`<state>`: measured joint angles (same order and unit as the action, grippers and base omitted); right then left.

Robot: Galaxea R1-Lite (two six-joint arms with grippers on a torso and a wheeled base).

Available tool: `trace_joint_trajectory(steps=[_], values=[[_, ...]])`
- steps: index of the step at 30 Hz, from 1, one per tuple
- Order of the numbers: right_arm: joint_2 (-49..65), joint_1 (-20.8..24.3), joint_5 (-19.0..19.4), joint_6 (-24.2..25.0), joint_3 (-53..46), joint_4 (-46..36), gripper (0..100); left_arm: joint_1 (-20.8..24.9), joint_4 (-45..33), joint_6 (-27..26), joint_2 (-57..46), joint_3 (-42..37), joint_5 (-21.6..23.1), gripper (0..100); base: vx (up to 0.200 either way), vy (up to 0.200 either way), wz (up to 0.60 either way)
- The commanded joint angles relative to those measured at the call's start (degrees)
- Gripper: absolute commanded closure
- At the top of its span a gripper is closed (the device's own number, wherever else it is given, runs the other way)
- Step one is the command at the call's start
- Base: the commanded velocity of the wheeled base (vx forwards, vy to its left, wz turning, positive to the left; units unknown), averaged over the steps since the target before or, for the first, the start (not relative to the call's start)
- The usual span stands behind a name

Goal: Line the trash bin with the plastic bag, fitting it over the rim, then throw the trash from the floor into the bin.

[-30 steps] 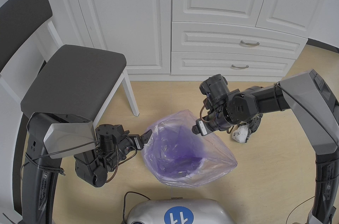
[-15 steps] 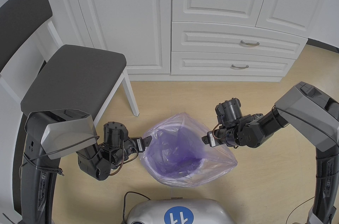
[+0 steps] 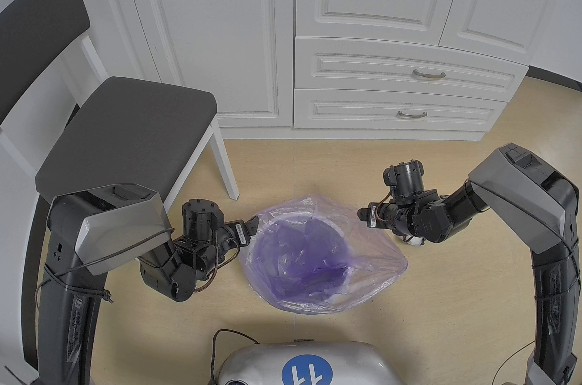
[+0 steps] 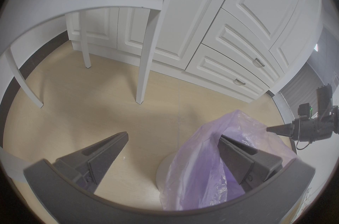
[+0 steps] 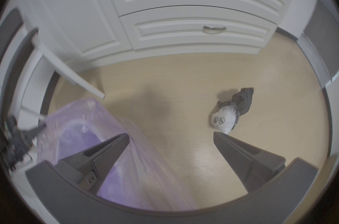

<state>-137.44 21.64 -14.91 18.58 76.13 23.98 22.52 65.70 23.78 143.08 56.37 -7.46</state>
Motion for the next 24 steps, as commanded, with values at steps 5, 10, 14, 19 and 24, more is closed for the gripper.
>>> trace_joint_trajectory(steps=[5,10,14,19,24], values=[[-2.4,0.1,1.6,4.2,-2.3,5.1,0,-0.2,-2.8,0.4,1.6,3.8,0.4,0,0.000,0.000,0.00],[-2.0,-0.5,3.7,3.7,-3.7,8.4,0,0.0,-3.3,0.4,2.0,5.2,0.4,0,0.000,0.000,0.00],[1.4,-0.9,3.8,3.7,-4.2,8.3,0,0.1,-4.7,0.5,2.0,6.4,0.3,0,0.000,0.000,0.00],[7.9,-0.4,5.9,3.1,-8.5,7.5,0,0.1,-4.2,0.4,0.2,4.3,0.0,0,0.000,0.000,0.00],[9.8,-0.9,10.8,-7.2,-16.4,4.8,0,0.6,-4.3,-0.5,-2.2,1.3,0.4,0,0.000,0.000,0.00]])
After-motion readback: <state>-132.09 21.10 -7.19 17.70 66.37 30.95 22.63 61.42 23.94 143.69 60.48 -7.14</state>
